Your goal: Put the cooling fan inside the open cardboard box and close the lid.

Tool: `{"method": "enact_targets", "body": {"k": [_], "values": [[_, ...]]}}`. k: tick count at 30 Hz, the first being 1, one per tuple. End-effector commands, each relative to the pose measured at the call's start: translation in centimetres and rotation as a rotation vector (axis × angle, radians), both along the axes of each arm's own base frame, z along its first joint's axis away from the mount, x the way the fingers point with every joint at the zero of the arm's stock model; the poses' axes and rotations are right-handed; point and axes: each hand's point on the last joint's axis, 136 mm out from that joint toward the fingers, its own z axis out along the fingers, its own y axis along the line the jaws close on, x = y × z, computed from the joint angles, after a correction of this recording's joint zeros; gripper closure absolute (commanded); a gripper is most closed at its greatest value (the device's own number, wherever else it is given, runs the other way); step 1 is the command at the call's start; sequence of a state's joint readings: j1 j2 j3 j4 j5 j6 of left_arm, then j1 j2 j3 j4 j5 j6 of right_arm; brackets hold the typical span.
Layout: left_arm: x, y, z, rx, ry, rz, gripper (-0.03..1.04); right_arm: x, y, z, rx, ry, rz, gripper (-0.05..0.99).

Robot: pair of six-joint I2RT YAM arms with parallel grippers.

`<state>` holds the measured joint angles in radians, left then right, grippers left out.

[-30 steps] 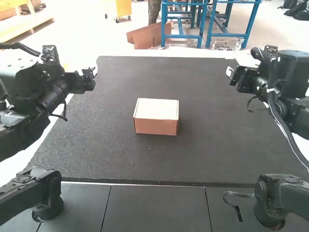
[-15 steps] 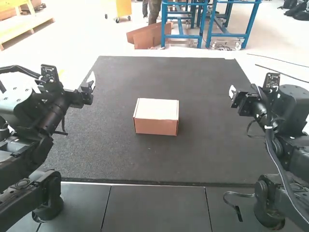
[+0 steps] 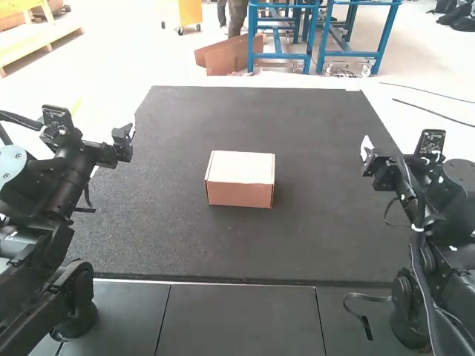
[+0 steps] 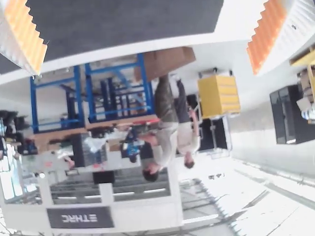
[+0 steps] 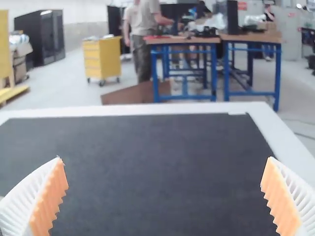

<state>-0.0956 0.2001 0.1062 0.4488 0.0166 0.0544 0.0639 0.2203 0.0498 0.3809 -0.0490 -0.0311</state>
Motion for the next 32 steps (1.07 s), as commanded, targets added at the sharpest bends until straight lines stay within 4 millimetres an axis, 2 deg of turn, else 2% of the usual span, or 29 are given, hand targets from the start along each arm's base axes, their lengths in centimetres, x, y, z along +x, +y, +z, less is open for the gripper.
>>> {"method": "enact_targets", "body": {"k": [1, 4, 7, 10, 13, 15, 19, 22, 32], "values": [[-0.7, -0.3, -0.5, 0.020, -0.006, -0.020, 0.04, -0.9, -0.1, 0.7, 0.024, -0.055, 0.009, 0.03], [-1.0, -0.2, -2.2, 0.017, 0.013, -0.019, 0.05, -1.2, -0.1, -0.6, 0.047, -0.030, 0.012, 0.03], [-0.5, 0.0, -4.4, 0.003, 0.067, -0.010, 0.05, -1.2, -0.3, -2.2, 0.050, 0.035, 0.000, 0.03], [0.0, 0.1, -6.3, -0.016, 0.148, -0.009, 0.05, -1.1, -0.5, -3.8, 0.044, 0.099, -0.012, 0.03], [0.5, 0.4, -9.1, -0.006, 0.262, 0.007, 0.05, -1.1, -0.8, -4.5, 0.040, 0.126, -0.026, 0.03], [0.5, 0.7, -9.3, -0.030, 0.272, 0.014, 0.05, -1.0, -1.1, -4.6, 0.036, 0.131, -0.041, 0.03], [0.7, 1.8, -10.4, -0.038, 0.316, 0.057, 0.04, -1.1, -1.6, -6.3, 0.038, 0.199, -0.064, 0.03], [0.7, 2.3, -11.7, -0.042, 0.366, 0.079, 0.04, -1.1, -2.1, -6.5, 0.041, 0.206, -0.087, 0.03], [0.7, 2.5, -11.9, -0.056, 0.376, 0.083, 0.04, -1.1, -2.7, -6.7, 0.033, 0.214, -0.113, 0.03]]}}
